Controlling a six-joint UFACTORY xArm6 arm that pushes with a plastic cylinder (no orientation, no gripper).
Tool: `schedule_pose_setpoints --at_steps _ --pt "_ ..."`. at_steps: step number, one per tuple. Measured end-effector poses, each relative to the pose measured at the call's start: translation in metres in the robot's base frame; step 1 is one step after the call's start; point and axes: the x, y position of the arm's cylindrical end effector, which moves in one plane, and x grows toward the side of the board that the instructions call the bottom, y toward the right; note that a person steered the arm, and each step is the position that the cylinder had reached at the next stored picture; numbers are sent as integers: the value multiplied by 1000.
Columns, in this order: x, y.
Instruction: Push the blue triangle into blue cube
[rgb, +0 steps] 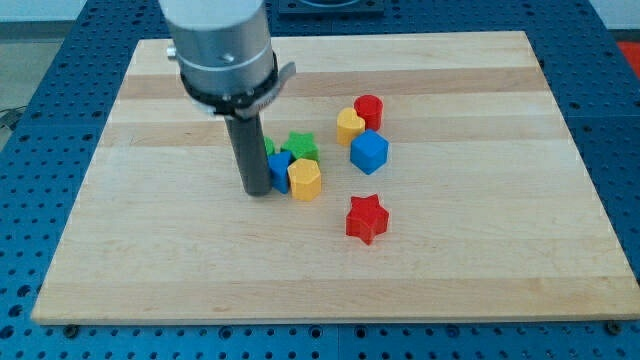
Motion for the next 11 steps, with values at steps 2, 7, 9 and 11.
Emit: schedule_pose_setpoints --at_steps 2,7,9,11 --pt "-3 -37" --pt "-3 86" --pt "-3 107" --pt "-7 103"
